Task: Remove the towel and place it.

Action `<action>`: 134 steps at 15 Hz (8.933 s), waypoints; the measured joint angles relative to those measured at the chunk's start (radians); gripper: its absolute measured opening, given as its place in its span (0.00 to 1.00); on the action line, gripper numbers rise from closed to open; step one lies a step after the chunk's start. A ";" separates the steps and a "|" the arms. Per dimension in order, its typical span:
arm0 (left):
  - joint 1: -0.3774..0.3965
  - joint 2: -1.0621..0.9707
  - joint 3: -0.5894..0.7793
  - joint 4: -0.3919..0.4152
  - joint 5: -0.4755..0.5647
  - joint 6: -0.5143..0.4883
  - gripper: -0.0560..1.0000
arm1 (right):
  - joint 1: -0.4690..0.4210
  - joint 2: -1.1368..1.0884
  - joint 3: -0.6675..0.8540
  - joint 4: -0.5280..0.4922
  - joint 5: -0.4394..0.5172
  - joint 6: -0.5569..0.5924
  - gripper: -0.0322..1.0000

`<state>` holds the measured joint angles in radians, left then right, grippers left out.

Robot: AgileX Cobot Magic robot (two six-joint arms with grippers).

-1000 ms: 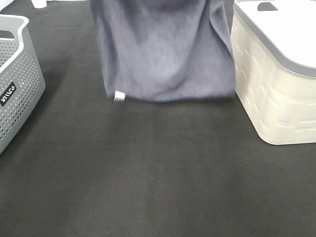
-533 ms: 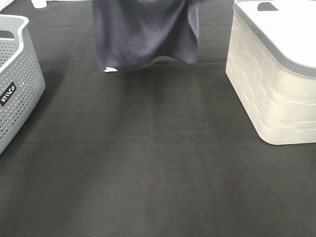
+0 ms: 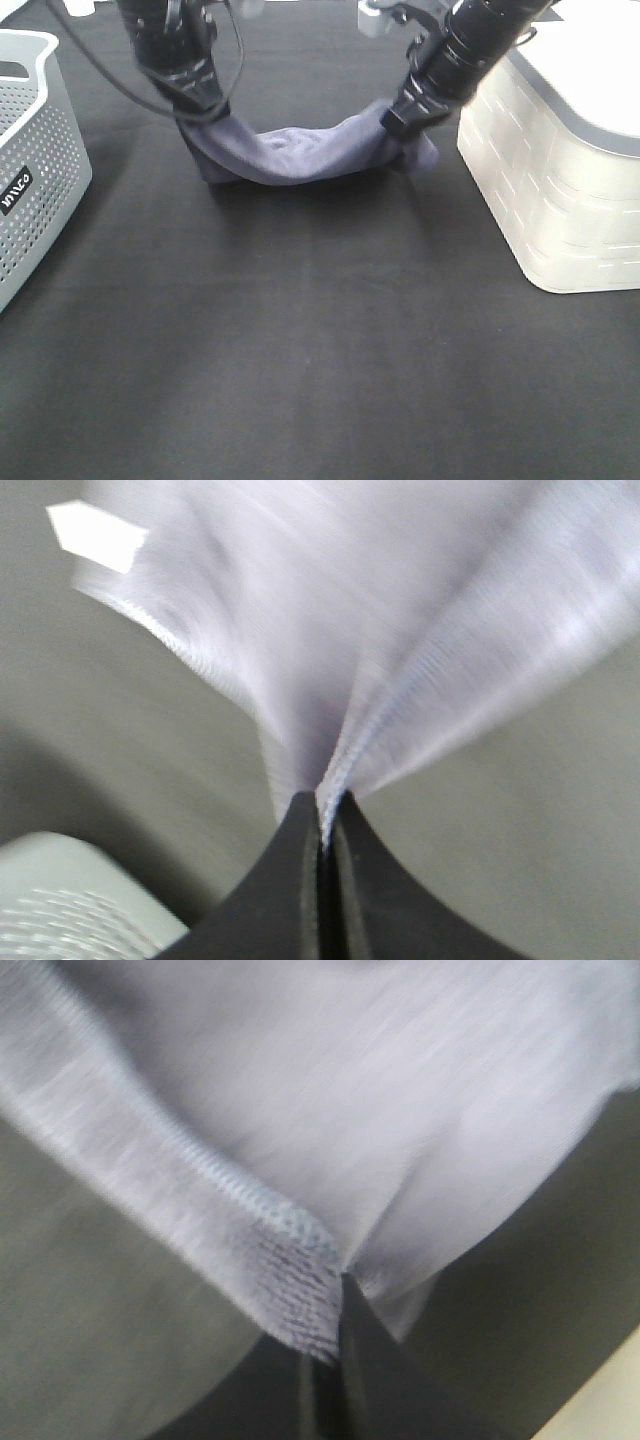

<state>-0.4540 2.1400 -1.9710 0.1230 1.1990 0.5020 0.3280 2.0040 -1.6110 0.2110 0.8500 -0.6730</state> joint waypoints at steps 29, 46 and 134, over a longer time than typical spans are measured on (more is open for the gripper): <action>0.000 -0.096 0.648 -0.167 0.012 0.172 0.05 | 0.000 -0.002 0.473 0.289 0.167 -0.110 0.24; 0.000 -0.096 0.736 -0.211 0.014 -0.139 0.59 | 0.000 -0.002 0.473 0.324 0.339 0.118 0.76; 0.547 -0.915 0.697 -0.107 0.021 -0.532 0.78 | -0.300 -0.895 0.313 -0.133 0.364 0.673 0.75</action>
<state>0.0930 1.2250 -1.2740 0.0160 1.2200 -0.0300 0.0280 1.1090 -1.2980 0.0780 1.2140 0.0000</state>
